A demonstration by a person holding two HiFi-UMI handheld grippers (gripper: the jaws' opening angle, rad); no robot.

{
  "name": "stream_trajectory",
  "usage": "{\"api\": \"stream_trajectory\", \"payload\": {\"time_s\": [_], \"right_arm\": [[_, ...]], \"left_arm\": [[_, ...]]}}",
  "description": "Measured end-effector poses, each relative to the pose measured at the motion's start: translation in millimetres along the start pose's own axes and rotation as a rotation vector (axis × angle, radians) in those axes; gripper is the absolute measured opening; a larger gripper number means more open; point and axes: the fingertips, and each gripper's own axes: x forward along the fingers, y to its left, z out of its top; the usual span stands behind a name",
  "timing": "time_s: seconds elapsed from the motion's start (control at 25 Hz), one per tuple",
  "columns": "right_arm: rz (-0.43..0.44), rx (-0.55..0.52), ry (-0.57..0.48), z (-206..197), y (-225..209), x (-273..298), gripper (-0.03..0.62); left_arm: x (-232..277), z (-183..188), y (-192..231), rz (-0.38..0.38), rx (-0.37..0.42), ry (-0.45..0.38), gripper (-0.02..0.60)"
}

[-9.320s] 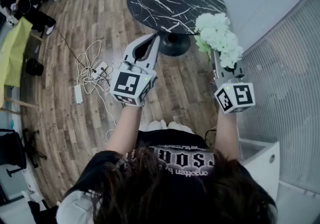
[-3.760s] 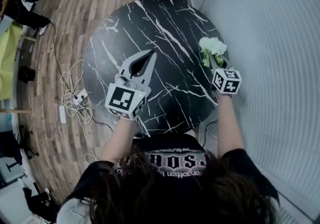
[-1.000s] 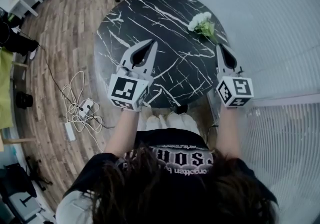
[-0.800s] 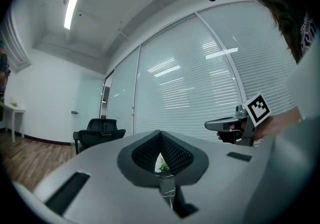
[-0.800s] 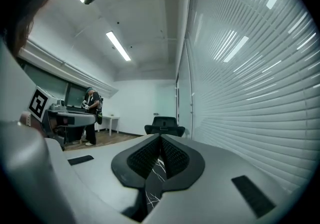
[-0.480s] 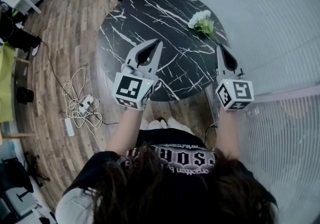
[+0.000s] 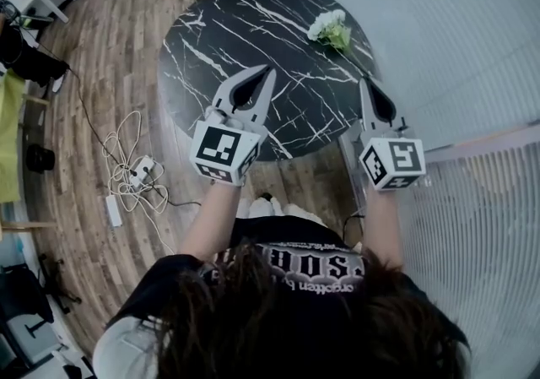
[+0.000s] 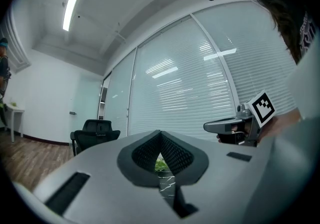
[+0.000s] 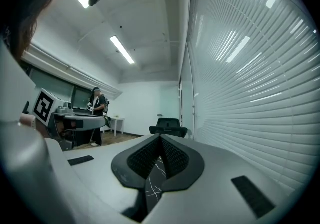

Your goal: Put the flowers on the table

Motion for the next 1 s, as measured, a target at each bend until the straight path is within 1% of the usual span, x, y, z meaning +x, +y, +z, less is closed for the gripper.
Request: {"api": "stream_trajectory", "payload": {"time_s": [0.2,0.48,0.8,1.0], "right_arm": [[0.008,-0.014,-0.001,3,-3,-12,0.031],[0.021,-0.017,-0.012,4,0,-24,0.029],[0.047,-0.009,-0.021,5,9,-35,0.029],[0.042,-0.012,-0.018,6,10,-42,0.029]], "left_arm": [[-2,1,-14,0.008,0.004,0.010,0.002],[-7,2,-32,-0.006,0.024,0.013,0.002],[-12,4,-48,-0.018,0.021,0.007,0.002],[-16,2,-52,-0.019,0.021,0.010,0.002]]}}
